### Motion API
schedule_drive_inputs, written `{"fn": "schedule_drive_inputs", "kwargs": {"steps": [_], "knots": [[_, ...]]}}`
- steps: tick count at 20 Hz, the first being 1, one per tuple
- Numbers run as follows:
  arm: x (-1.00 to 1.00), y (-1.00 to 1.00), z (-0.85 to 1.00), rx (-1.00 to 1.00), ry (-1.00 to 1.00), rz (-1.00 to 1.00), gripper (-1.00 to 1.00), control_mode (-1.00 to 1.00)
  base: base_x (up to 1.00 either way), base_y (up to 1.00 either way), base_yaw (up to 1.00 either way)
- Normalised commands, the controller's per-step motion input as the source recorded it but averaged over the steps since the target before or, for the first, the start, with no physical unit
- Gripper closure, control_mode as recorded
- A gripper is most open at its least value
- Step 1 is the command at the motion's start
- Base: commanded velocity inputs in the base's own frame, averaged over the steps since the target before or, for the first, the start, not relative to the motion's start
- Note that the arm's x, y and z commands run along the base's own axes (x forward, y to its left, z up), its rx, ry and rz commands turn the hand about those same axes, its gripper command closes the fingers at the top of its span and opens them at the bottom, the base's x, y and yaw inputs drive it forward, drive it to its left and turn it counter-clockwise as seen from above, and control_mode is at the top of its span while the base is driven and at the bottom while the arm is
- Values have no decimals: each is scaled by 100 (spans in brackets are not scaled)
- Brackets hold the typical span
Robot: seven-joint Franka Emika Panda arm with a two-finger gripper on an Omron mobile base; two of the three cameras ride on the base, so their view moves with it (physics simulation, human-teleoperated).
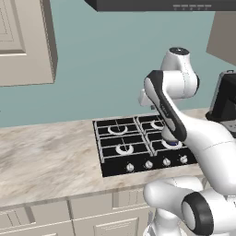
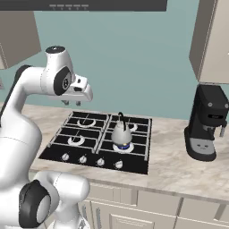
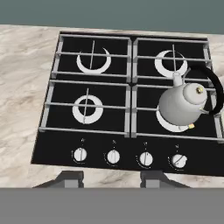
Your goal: Lower the heat of the kettle.
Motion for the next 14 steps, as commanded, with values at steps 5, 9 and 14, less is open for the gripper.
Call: {"fn": "schedule_drive_inputs", "kwargs": {"steps": [5, 9, 14], "knots": [[-14, -4, 0, 1, -9, -1, -100, -100, 0, 0, 0], [-21, -35, -8, 7, -1, -15, -100, -100, 0, 0, 0], [-29, -58, -18, 8, 0, -23, -100, -100, 0, 0, 0]]}}
